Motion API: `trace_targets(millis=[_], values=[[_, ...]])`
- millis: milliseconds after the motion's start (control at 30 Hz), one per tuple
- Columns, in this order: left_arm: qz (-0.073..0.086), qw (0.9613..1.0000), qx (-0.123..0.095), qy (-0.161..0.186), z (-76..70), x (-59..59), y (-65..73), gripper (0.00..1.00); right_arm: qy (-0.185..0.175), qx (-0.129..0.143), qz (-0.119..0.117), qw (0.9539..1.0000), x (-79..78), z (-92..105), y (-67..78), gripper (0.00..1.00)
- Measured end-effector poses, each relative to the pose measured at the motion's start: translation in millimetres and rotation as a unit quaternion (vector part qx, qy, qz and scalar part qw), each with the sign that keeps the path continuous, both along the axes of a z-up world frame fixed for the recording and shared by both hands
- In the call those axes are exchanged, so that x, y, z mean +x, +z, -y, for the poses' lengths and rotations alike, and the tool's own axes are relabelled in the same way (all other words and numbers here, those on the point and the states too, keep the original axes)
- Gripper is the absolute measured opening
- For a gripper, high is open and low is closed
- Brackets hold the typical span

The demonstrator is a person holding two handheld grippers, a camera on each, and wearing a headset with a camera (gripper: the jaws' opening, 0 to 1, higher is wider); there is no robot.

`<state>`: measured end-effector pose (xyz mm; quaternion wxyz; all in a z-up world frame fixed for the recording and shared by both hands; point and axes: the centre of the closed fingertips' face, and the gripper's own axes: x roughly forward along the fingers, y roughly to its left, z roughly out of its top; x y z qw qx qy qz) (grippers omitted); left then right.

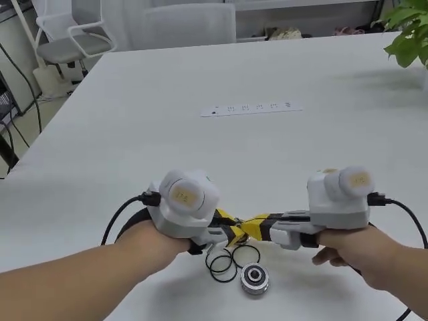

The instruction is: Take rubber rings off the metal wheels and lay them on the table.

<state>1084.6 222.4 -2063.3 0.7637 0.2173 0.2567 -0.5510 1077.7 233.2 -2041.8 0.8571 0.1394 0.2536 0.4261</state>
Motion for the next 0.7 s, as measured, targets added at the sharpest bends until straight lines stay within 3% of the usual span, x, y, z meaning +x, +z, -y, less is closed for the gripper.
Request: trace_targets(millis=[67, 167, 433, 700], values=[[0.000, 1.0000, 0.000, -0.001, 0.0, -0.1, 0.1, 0.07, -0.001, -0.016, 0.003, 0.9999, 0.1, 1.1, -2.6, 0.00], [-0.001, 1.0000, 0.000, -0.003, 0.0, -0.5, 0.5, 0.07, -0.002, -0.015, 0.002, 0.9999, 0.0, 1.6, -3.6, 0.00], [0.000, 1.0000, -0.001, -0.004, 0.4, -0.6, 0.5, 0.07, -0.009, -0.041, 0.013, 0.9990, 2.6, 8.5, -9.4, 0.00], [0.007, 0.9999, -0.001, -0.007, 0.5, -0.8, 1.2, 0.07, -0.016, -0.043, 0.010, 0.9989, 4.1, 13.2, -11.6, 0.00]])
